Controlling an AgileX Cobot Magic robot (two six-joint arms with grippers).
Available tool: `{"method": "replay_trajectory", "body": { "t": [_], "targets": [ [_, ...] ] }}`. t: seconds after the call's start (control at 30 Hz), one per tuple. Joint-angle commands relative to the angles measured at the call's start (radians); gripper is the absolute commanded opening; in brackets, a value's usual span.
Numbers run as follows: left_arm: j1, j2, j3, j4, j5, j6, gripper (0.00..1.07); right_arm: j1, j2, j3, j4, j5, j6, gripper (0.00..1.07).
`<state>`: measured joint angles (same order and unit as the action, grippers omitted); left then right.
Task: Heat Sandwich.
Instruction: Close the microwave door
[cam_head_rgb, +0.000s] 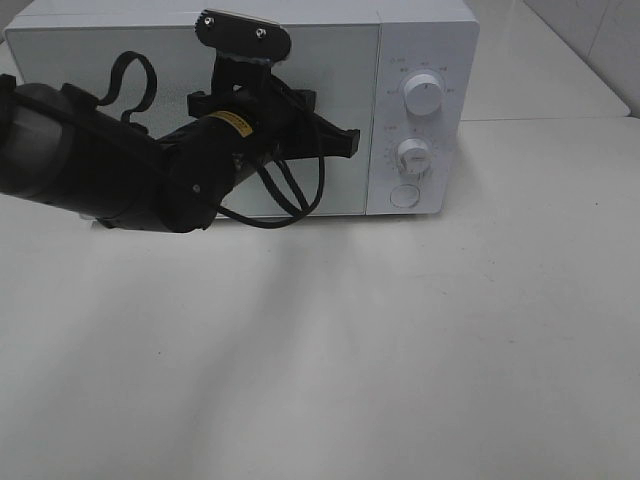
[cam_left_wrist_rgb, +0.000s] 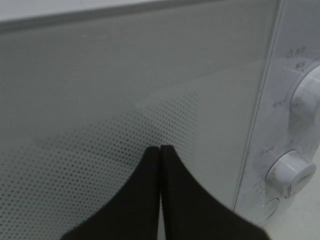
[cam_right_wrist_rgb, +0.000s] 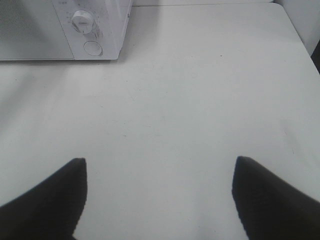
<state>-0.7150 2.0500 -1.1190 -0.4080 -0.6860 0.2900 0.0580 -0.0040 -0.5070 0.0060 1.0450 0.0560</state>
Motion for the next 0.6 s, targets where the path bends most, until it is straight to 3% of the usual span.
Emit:
{"method": "replay_trajectory", "body": {
  "t": [0.03,0.6],
  "targets": [
    [0.031,0.006,-0.026,-0.084,-0.056,0.001,0.00,0.000,-0.027,0.001,0.003,-0.011,-0.002,0.76],
    [0.008,-0.034,-0.003,-0.082,0.045,0.003,0.00,0.000,-0.027,0.001,0.003,-0.011,-0.003,0.76]
  ]
}}
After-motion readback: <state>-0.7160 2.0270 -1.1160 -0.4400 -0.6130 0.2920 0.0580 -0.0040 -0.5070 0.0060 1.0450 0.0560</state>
